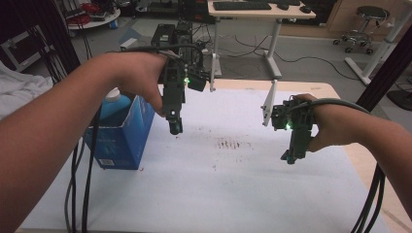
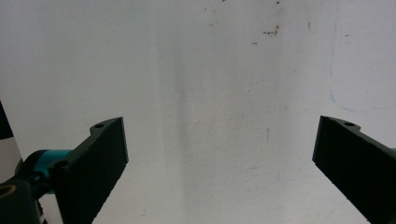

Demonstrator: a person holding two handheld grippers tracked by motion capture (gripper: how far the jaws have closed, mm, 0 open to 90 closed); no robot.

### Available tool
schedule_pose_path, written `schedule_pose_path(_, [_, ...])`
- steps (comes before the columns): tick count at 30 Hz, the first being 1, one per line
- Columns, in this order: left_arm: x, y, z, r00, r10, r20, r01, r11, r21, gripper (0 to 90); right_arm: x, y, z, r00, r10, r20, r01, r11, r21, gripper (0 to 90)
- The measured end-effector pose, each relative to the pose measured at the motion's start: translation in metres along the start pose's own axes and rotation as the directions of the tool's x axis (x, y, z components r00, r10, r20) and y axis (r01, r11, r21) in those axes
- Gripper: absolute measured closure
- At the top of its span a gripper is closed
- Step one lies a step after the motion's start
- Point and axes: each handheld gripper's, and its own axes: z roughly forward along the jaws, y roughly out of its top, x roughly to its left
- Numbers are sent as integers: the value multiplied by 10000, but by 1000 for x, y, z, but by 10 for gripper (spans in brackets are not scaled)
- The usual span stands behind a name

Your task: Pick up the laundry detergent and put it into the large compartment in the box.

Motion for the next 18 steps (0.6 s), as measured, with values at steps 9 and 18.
schedule_pose_path(9, [0, -7, -5, 9997, -247, 4, 247, 9994, -231, 16, 0, 4, 1, 9999, -118, -4, 118, 9999, 80, 23])
schedule_pose_path(18, [2, -12, -7, 9987, -500, -11, 500, 9986, -168, 16, -1, 8, 0, 9999, -137, -21, 137, 9999, 80, 23])
